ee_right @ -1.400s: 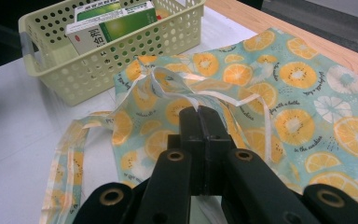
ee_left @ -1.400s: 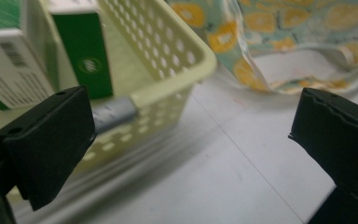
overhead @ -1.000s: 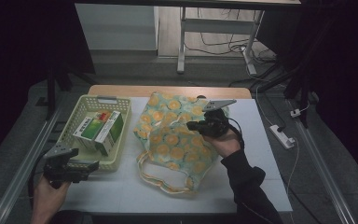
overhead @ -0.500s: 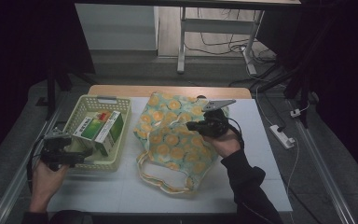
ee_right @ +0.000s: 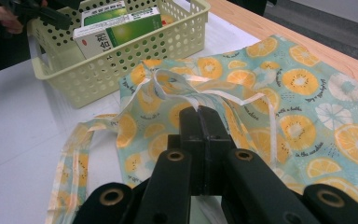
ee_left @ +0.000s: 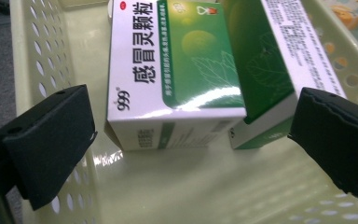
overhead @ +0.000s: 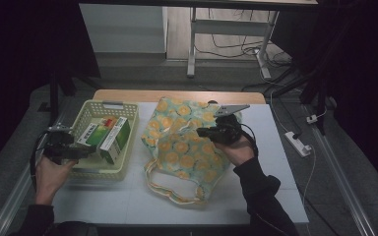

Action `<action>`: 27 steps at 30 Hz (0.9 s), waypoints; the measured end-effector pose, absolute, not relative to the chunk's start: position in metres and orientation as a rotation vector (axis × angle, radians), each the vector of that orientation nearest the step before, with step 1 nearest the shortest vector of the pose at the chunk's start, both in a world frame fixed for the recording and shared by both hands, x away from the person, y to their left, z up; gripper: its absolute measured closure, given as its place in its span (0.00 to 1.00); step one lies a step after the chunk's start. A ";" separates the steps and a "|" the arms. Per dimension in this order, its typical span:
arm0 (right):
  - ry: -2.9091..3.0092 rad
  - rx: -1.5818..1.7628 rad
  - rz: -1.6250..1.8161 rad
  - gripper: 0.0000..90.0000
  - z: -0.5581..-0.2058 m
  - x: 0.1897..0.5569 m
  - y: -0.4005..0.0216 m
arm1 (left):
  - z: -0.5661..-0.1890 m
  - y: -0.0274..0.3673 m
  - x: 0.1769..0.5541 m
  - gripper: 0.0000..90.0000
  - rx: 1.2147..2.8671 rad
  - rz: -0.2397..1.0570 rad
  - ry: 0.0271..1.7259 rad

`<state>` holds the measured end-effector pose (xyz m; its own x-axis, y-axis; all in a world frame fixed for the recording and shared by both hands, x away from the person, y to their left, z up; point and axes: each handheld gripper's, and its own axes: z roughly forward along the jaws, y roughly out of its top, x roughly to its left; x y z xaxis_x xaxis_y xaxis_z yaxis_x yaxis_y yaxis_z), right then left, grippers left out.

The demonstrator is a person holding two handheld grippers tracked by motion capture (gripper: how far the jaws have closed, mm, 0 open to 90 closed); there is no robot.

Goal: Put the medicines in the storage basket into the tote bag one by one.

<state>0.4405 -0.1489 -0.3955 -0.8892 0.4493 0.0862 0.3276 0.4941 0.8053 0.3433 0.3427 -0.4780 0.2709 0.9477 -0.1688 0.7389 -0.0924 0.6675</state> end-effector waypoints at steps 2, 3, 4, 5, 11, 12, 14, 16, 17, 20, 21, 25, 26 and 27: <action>2.596 0.679 1.356 1.00 -0.396 0.441 -0.149 | -0.479 0.343 0.347 0.00 1.899 0.393 1.530; 2.597 0.678 1.356 1.00 -0.396 0.441 -0.149 | -0.480 0.342 0.349 0.00 1.909 0.389 1.538; 2.597 0.678 1.355 1.00 -0.396 0.441 -0.149 | -0.480 0.342 0.351 0.00 1.934 0.389 1.553; 2.598 0.678 1.355 1.00 -0.396 0.441 -0.149 | -0.480 0.342 0.352 0.00 1.943 0.384 1.555; 2.602 0.676 1.356 1.00 -0.396 0.441 -0.149 | -0.479 0.339 0.359 0.00 2.002 0.355 1.577; 2.603 0.675 1.357 1.00 -0.396 0.441 -0.149 | -0.479 0.338 0.360 0.00 2.016 0.359 1.576; 2.601 0.673 1.358 1.00 -0.396 0.441 -0.149 | -0.478 0.337 0.363 0.00 2.040 0.366 1.579; 2.603 0.672 1.356 1.00 -0.396 0.441 -0.149 | -0.479 0.337 0.367 0.00 2.052 0.350 1.585; 2.603 0.672 1.356 1.00 -0.396 0.441 -0.149 | -0.479 0.337 0.369 0.00 2.062 0.350 1.589; 2.605 0.672 1.357 1.00 -0.396 0.441 -0.149 | -0.479 0.335 0.374 0.00 2.093 0.342 1.588; 2.605 0.672 1.357 1.00 -0.396 0.441 -0.149 | -0.479 0.335 0.376 0.00 2.092 0.337 1.591; 2.604 0.671 1.357 1.00 -0.396 0.441 -0.149 | -0.482 0.334 0.383 0.01 2.107 0.313 1.607; 2.604 0.672 1.358 1.00 -0.396 0.441 -0.150 | -0.482 0.334 0.384 0.02 2.118 0.306 1.607; 2.602 0.670 1.359 1.00 -0.396 0.441 -0.150 | -0.482 0.334 0.384 0.03 2.124 0.307 1.607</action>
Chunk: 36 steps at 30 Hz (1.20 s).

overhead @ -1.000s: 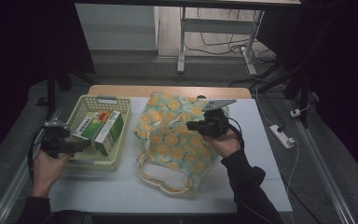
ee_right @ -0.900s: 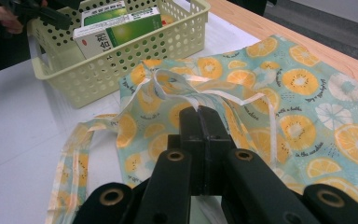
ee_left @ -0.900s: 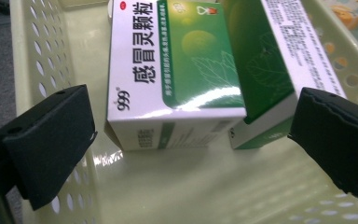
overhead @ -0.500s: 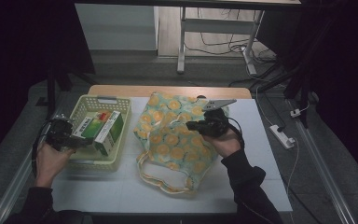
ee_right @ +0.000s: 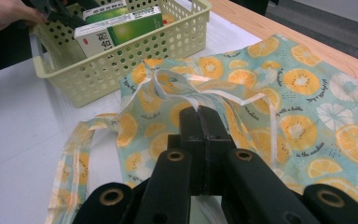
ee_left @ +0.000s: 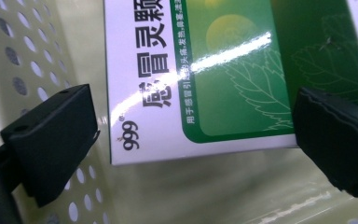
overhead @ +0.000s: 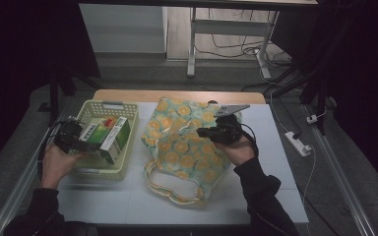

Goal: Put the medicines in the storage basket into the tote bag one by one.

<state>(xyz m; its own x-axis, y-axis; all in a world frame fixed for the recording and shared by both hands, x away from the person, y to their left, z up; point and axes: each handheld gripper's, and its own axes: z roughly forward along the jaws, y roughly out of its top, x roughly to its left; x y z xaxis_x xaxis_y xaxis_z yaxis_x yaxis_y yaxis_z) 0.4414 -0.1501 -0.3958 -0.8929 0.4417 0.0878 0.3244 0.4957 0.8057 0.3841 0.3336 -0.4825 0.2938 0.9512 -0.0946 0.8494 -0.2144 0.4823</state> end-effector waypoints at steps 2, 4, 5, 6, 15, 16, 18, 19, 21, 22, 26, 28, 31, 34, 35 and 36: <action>2.599 0.673 1.363 1.00 -0.396 0.441 -0.150 | -0.483 0.334 0.384 0.08 2.131 0.303 1.605; 2.598 0.674 1.364 1.00 -0.395 0.442 -0.151 | -0.482 0.334 0.384 0.11 2.130 0.297 1.606; 2.598 0.674 1.364 1.00 -0.396 0.442 -0.151 | -0.482 0.334 0.384 0.12 2.133 0.296 1.603; 2.598 0.674 1.364 1.00 -0.396 0.442 -0.151 | -0.482 0.334 0.384 0.13 2.133 0.295 1.601; 2.593 0.673 1.367 1.00 -0.395 0.441 -0.151 | -0.479 0.335 0.380 0.19 2.094 0.322 1.627; 2.593 0.673 1.367 1.00 -0.395 0.441 -0.151 | -0.479 0.335 0.380 0.19 2.081 0.326 1.628; 2.591 0.673 1.369 1.00 -0.395 0.441 -0.151 | -0.477 0.337 0.378 0.19 2.059 0.320 1.623; 2.588 0.672 1.372 1.00 -0.394 0.441 -0.152 | -0.476 0.337 0.377 0.19 2.051 0.324 1.616; 2.587 0.672 1.375 1.00 -0.394 0.441 -0.152 | -0.472 0.338 0.374 0.19 2.035 0.340 1.607; 2.586 0.673 1.375 1.00 -0.394 0.441 -0.152 | -0.470 0.339 0.373 0.19 2.032 0.339 1.602; 2.582 0.672 1.378 1.00 -0.393 0.441 -0.152 | -0.461 0.340 0.368 0.19 2.011 0.355 1.583; 2.580 0.669 1.380 1.00 -0.393 0.440 -0.152 | -0.456 0.341 0.365 0.19 2.004 0.361 1.576; 2.578 0.669 1.382 1.00 -0.393 0.440 -0.152 | -0.451 0.342 0.359 0.19 1.999 0.371 1.562; 2.576 0.670 1.382 1.00 -0.392 0.440 -0.153 | -0.446 0.344 0.354 0.19 1.989 0.381 1.552; 2.576 0.669 1.384 1.00 -0.392 0.440 -0.153 | -0.444 0.345 0.352 0.19 1.984 0.386 1.550; 2.576 0.669 1.385 1.00 -0.392 0.440 -0.153 | -0.443 0.346 0.350 0.19 1.980 0.389 1.547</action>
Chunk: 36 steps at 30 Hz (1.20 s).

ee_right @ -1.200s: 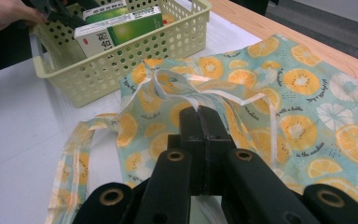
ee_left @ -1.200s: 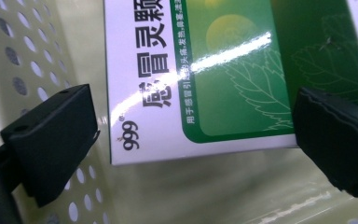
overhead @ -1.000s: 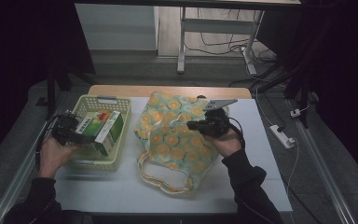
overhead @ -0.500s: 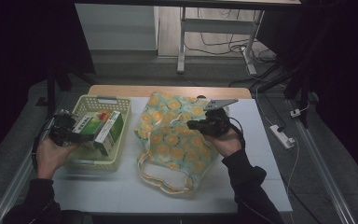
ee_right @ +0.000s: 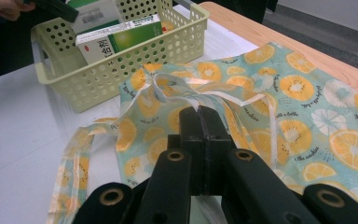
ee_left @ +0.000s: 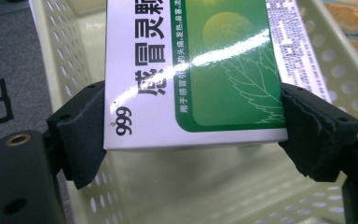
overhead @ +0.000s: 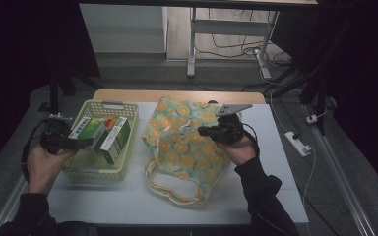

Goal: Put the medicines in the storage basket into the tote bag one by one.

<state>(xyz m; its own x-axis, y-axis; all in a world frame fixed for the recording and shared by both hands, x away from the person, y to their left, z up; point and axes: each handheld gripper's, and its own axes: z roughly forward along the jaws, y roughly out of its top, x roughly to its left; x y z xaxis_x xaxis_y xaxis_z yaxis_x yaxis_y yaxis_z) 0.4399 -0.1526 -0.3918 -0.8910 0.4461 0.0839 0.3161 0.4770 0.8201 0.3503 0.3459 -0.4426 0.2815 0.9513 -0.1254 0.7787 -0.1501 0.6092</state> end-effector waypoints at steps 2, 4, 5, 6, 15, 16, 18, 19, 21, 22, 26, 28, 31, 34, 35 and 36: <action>2.576 0.669 1.385 1.00 -0.392 0.440 -0.153 | -0.440 0.348 0.347 0.19 1.970 0.393 1.541; 2.576 0.670 1.384 1.00 -0.392 0.440 -0.153 | -0.437 0.349 0.343 0.19 1.959 0.397 1.535; 2.575 0.671 1.386 1.00 -0.392 0.440 -0.153 | -0.436 0.350 0.341 0.19 1.954 0.393 1.531; 2.575 0.671 1.386 1.00 -0.392 0.440 -0.153 | -0.435 0.351 0.339 0.19 1.950 0.396 1.527; 2.568 0.674 1.390 1.00 -0.391 0.440 -0.153 | -0.424 0.355 0.324 0.19 1.921 0.408 1.489; 2.568 0.674 1.390 1.00 -0.391 0.440 -0.153 | -0.423 0.356 0.322 0.19 1.918 0.409 1.485; 2.567 0.674 1.391 1.00 -0.391 0.440 -0.153 | -0.420 0.356 0.319 0.19 1.919 0.414 1.481; 2.567 0.675 1.391 1.00 -0.391 0.440 -0.153 | -0.419 0.357 0.317 0.19 1.915 0.415 1.480; 2.567 0.675 1.391 1.00 -0.391 0.440 -0.153 | -0.417 0.359 0.313 0.19 1.909 0.409 1.474; 2.567 0.676 1.391 1.00 -0.392 0.440 -0.153 | -0.416 0.359 0.312 0.19 1.907 0.407 1.472; 2.571 0.676 1.389 1.00 -0.392 0.440 -0.152 | -0.411 0.359 0.305 0.19 1.898 0.389 1.447; 2.571 0.677 1.388 1.00 -0.392 0.440 -0.152 | -0.407 0.358 0.302 0.19 1.895 0.381 1.430; 2.568 0.678 1.391 1.00 -0.392 0.440 -0.153 | -0.403 0.356 0.298 0.19 1.902 0.383 1.412; 2.563 0.681 1.393 1.00 -0.392 0.440 -0.153 | -0.399 0.353 0.293 0.19 1.906 0.370 1.384; 2.564 0.682 1.393 1.00 -0.392 0.440 -0.153 | -0.398 0.351 0.292 0.19 1.909 0.369 1.378; 2.563 0.683 1.394 1.00 -0.392 0.441 -0.153 | -0.397 0.349 0.291 0.19 1.916 0.363 1.369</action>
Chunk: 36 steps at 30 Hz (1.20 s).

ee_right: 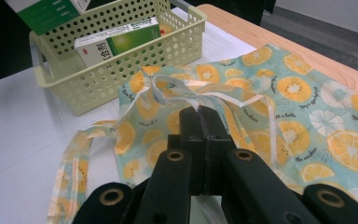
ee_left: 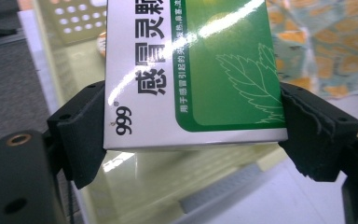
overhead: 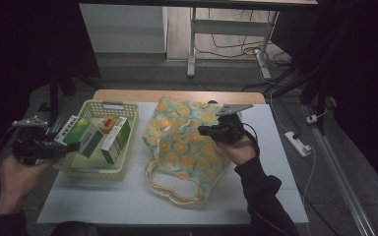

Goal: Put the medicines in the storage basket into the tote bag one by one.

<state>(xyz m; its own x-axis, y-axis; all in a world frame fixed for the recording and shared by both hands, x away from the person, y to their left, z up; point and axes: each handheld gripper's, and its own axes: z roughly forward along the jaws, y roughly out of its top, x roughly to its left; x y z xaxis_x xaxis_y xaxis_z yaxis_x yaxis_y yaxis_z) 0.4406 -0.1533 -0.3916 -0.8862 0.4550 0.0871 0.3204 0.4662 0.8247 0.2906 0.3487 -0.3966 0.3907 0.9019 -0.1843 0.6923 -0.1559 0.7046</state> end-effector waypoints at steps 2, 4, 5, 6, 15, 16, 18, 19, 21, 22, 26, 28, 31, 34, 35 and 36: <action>2.562 0.684 1.396 1.00 -0.392 0.441 -0.153 | -0.395 0.344 0.289 0.19 1.927 0.355 1.352; 2.562 0.684 1.396 1.00 -0.392 0.441 -0.153 | -0.393 0.340 0.287 0.19 1.933 0.343 1.332; 2.561 0.684 1.395 1.00 -0.392 0.441 -0.154 | -0.393 0.338 0.286 0.19 1.933 0.337 1.321; 2.560 0.683 1.396 1.00 -0.391 0.440 -0.154 | -0.392 0.336 0.285 0.19 1.934 0.330 1.311; 2.555 0.688 1.399 1.00 -0.391 0.441 -0.154 | -0.392 0.308 0.284 0.19 1.973 0.270 1.213; 2.555 0.688 1.399 1.00 -0.391 0.441 -0.154 | -0.392 0.304 0.284 0.19 1.982 0.264 1.203; 2.555 0.689 1.399 1.00 -0.392 0.441 -0.154 | -0.392 0.297 0.285 0.19 1.992 0.249 1.184; 2.556 0.689 1.400 1.00 -0.392 0.441 -0.154 | -0.393 0.294 0.285 0.19 1.997 0.242 1.173; 2.555 0.687 1.399 1.00 -0.392 0.441 -0.154 | -0.393 0.286 0.287 0.19 2.005 0.229 1.154; 2.555 0.686 1.399 1.00 -0.392 0.441 -0.154 | -0.393 0.282 0.287 0.19 2.012 0.221 1.140; 2.550 0.688 1.400 1.00 -0.391 0.441 -0.154 | -0.395 0.265 0.291 0.19 2.039 0.199 1.093; 2.547 0.689 1.400 1.00 -0.392 0.441 -0.155 | -0.397 0.257 0.293 0.19 2.052 0.183 1.074; 2.546 0.692 1.398 1.00 -0.392 0.441 -0.155 | -0.401 0.245 0.297 0.19 2.071 0.158 1.049; 2.548 0.695 1.398 1.00 -0.392 0.441 -0.155 | -0.405 0.233 0.300 0.19 2.091 0.133 1.024; 2.549 0.695 1.396 1.00 -0.392 0.441 -0.154 | -0.407 0.229 0.302 0.19 2.095 0.123 1.016; 2.550 0.695 1.396 1.00 -0.393 0.441 -0.154 | -0.408 0.225 0.303 0.19 2.101 0.114 1.005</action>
<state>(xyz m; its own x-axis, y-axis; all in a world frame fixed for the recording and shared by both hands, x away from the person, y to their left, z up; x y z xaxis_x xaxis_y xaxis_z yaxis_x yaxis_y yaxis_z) 0.4413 -0.1542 -0.3926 -0.8808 0.4655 0.0865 0.3237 0.4589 0.8274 0.3028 0.2247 -0.4083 0.6818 0.6917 -0.2381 0.6211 -0.3753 0.6881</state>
